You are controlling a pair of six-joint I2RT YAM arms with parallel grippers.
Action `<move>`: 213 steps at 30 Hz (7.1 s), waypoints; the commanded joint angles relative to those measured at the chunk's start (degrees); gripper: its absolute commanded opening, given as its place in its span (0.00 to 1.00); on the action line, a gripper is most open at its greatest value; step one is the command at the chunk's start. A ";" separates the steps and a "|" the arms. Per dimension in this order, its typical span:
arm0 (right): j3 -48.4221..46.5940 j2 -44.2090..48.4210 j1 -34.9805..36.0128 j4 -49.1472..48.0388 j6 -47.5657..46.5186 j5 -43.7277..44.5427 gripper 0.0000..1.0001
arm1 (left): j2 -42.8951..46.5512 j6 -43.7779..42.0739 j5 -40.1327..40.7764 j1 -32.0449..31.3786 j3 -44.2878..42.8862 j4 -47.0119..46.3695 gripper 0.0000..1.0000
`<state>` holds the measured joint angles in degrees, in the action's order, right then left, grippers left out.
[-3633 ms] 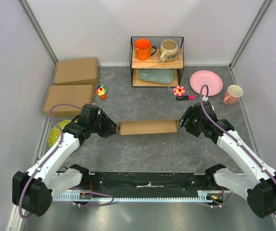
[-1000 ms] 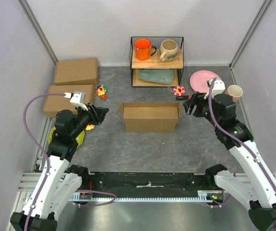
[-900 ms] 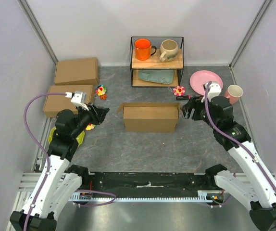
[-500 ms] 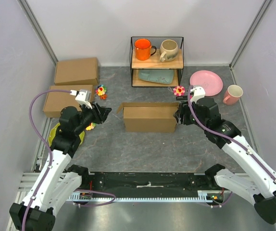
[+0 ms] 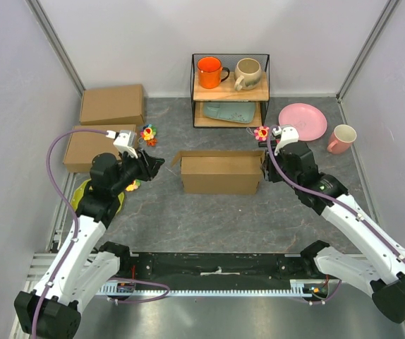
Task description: Fold the paper box
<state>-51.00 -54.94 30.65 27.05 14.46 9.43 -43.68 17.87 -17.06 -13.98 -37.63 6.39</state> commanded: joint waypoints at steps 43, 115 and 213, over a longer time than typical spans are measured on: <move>-1.99 -1.22 1.07 -3.23 -1.36 2.52 0.13 | -9.75 -4.16 -3.77 -2.46 -5.70 -3.84 0.40; -2.08 -1.84 1.60 -2.88 -0.31 0.68 0.13 | -11.86 -0.39 -4.56 -7.38 -10.53 2.22 0.05; -0.76 -2.19 2.74 -2.97 -0.84 0.50 0.10 | -12.48 -15.32 9.06 -17.14 -8.86 -2.35 0.02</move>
<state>-51.03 -57.08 32.91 25.96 13.63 11.75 -55.99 6.17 -6.04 -30.72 -42.98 5.52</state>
